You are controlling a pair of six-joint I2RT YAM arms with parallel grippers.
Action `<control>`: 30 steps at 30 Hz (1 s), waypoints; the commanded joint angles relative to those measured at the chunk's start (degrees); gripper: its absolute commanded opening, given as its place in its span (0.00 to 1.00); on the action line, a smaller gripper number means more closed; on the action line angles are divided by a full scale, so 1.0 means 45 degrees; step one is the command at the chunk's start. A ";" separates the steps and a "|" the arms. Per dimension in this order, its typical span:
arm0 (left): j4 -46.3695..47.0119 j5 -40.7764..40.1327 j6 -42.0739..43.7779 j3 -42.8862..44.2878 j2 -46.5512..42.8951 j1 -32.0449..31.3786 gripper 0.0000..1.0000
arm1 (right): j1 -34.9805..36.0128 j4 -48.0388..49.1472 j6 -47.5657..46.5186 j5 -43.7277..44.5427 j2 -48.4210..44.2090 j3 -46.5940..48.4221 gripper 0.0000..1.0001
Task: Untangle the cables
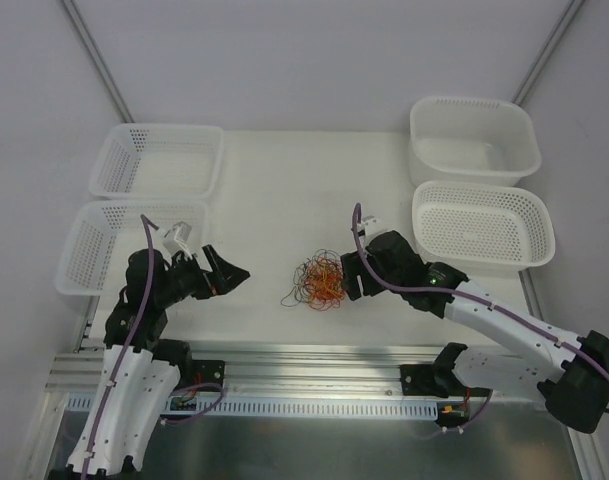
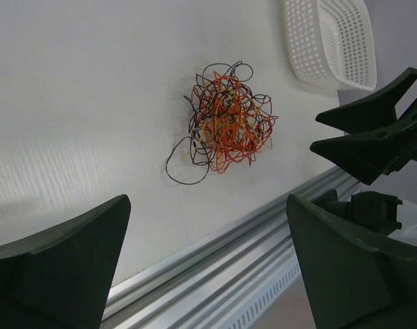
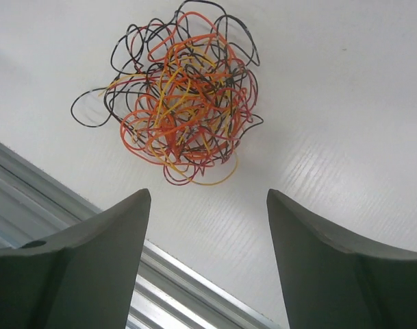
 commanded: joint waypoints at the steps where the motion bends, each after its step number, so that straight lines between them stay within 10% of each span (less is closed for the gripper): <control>1: 0.0539 -0.0862 -0.1010 0.0904 0.1385 -0.0805 0.99 | -0.0032 0.0511 0.1681 0.0985 -0.0763 -0.0577 0.73; 12: 0.0696 -0.7876 -0.2961 0.4828 0.8411 -0.7972 0.97 | -0.0091 0.1470 0.4007 0.2410 -0.1762 -0.1594 0.99; 30: -0.0026 -1.0673 -0.3610 0.8660 1.5629 -0.9968 0.59 | -0.0306 0.3812 0.4750 0.1416 -0.0962 -0.2747 1.00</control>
